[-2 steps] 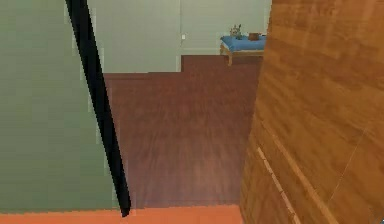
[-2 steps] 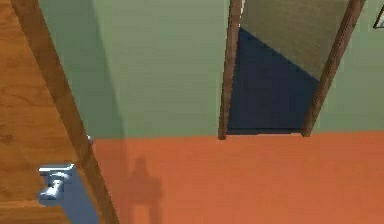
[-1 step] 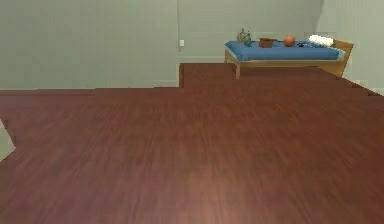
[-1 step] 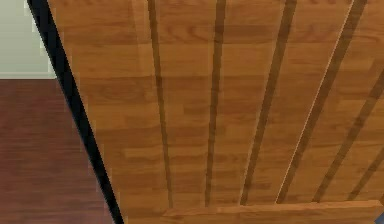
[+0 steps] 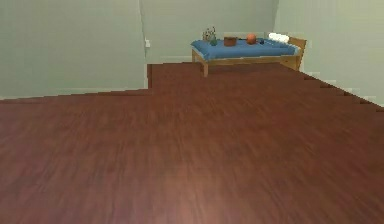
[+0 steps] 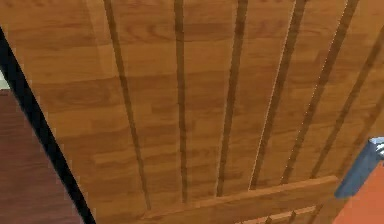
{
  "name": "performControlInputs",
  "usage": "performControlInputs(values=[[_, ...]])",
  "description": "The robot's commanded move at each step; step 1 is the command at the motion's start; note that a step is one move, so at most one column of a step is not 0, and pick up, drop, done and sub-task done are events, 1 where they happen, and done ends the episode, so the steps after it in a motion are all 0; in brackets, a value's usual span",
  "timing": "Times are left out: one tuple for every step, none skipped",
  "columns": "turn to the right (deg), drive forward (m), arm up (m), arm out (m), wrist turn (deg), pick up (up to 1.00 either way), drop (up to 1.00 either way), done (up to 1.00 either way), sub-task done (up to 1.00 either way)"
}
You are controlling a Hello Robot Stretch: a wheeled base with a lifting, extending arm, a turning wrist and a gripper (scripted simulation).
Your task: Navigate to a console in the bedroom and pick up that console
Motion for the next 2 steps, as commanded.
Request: performControlInputs(values=[[0.0, 0.35, 0.0, 0.0, 0.0, 0.0, 0.0, 0.0, 0.0], [18.0, 0.0, 0.0, 0.0, 0.0, 0.0, 0.0, 0.0, 0.0]])
